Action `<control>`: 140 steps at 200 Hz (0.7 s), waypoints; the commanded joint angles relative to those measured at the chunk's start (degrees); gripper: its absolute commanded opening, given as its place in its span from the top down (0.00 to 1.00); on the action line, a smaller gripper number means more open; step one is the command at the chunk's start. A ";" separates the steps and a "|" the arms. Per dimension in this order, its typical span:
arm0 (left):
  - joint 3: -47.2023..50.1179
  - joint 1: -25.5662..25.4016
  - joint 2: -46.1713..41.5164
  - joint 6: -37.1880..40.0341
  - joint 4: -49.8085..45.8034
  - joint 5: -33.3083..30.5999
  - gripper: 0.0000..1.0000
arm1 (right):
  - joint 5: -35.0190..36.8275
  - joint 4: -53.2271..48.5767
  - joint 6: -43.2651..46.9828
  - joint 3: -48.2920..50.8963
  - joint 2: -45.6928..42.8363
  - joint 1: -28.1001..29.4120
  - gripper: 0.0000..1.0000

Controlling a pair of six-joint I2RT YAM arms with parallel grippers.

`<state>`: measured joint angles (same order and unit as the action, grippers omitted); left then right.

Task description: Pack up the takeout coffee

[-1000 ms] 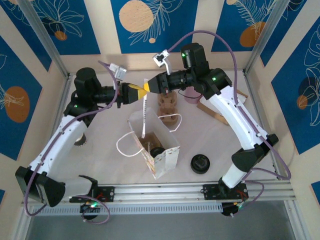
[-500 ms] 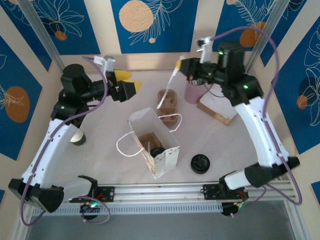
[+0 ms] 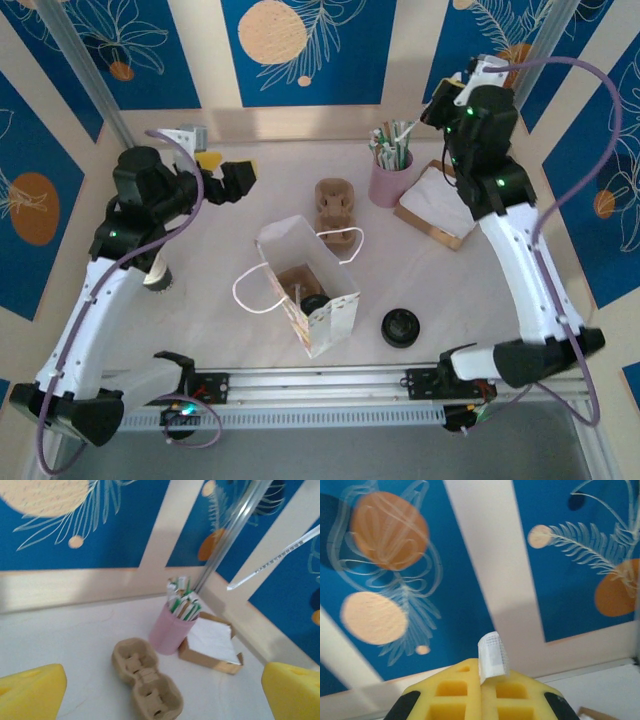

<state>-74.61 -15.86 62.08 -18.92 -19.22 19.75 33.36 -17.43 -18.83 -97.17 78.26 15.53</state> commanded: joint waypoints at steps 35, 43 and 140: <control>4.57 0.61 0.37 1.20 1.70 -3.93 0.00 | 4.86 4.03 3.66 -6.78 13.71 -4.53 1.00; 4.96 0.65 0.62 1.33 1.91 -4.10 0.00 | 3.34 3.55 3.40 -7.79 15.44 -5.09 1.00; 9.84 1.66 3.17 0.07 6.69 -2.11 0.00 | -6.30 -2.56 1.50 -8.08 26.68 -5.69 1.00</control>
<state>-65.36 -15.20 65.01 -18.94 -15.38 16.45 29.98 -19.00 -16.58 -106.37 104.95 9.41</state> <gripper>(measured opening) 0.998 0.056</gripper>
